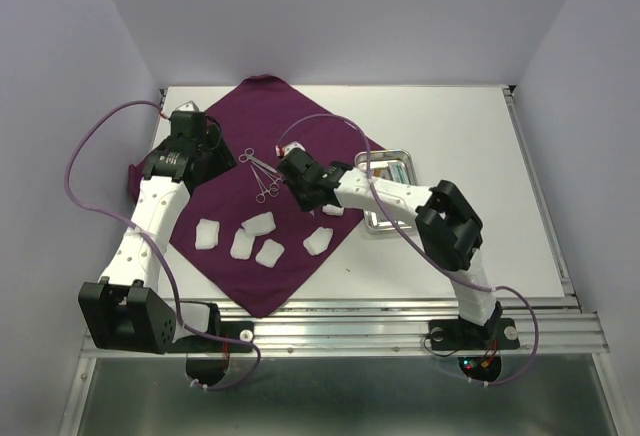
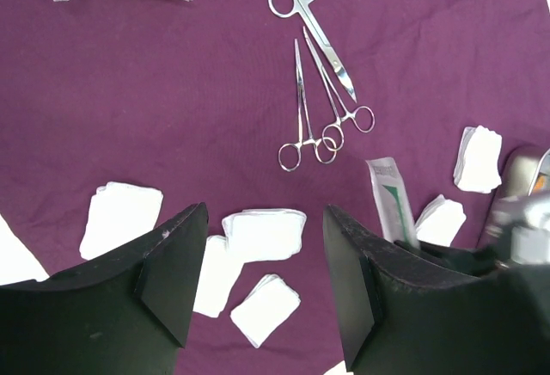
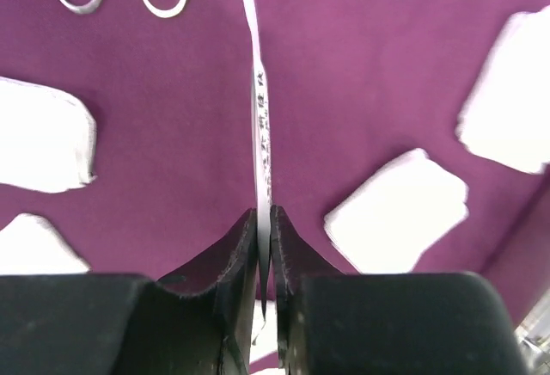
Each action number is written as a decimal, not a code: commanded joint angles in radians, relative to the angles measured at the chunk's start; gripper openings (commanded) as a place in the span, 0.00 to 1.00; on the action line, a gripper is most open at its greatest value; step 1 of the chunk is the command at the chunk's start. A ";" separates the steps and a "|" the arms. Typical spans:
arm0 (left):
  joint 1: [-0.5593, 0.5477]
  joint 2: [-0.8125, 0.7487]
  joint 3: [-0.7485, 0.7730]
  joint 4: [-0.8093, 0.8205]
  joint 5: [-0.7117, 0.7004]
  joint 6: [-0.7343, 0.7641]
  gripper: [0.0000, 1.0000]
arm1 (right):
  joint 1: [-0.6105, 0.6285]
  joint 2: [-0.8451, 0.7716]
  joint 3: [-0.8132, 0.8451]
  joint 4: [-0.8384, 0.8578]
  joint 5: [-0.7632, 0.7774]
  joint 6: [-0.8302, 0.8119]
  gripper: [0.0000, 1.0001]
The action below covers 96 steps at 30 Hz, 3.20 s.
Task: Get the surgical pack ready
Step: Pick up the medical item from the surgical kit, then place the medical item in the surgical kit, then adjust the medical item in the container.
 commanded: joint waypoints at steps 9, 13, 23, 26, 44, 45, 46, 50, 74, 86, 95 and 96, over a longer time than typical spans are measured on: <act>0.005 0.011 0.011 0.028 0.020 0.025 0.66 | -0.032 -0.213 -0.083 0.172 0.060 0.067 0.06; 0.005 0.005 0.008 0.027 0.022 0.034 0.66 | -0.114 -0.279 -0.147 0.219 0.054 0.112 0.05; 0.005 0.011 0.002 0.045 0.057 0.039 0.66 | -0.406 -0.503 -0.417 0.284 -0.011 0.282 0.04; 0.005 0.013 -0.005 0.053 0.071 0.037 0.66 | -0.451 -0.505 -0.465 0.305 -0.058 0.314 0.04; 0.005 0.021 -0.009 0.044 0.066 0.045 0.66 | -0.482 -0.348 -0.469 0.365 -0.146 0.353 0.05; 0.005 0.021 -0.009 0.044 0.066 0.046 0.66 | -0.482 -0.344 -0.472 0.366 -0.147 0.353 0.06; 0.005 0.021 -0.011 0.044 0.066 0.046 0.66 | -0.482 -0.339 -0.477 0.371 -0.147 0.357 0.06; 0.005 0.022 -0.017 0.048 0.069 0.046 0.66 | -0.482 -0.333 -0.489 0.383 -0.160 0.365 0.09; -0.004 0.076 -0.018 0.071 0.097 0.022 0.69 | -0.482 -0.454 -0.551 0.304 -0.033 0.324 0.50; -0.021 0.102 -0.032 0.084 0.111 0.014 0.69 | -0.482 -0.414 -0.620 0.362 -0.146 0.336 0.21; -0.033 0.108 -0.037 0.082 0.114 0.010 0.69 | -0.482 -0.267 -0.543 0.353 -0.163 0.295 0.22; -0.035 0.108 -0.037 0.082 0.114 0.011 0.69 | -0.482 -0.255 -0.522 0.348 -0.148 0.293 0.22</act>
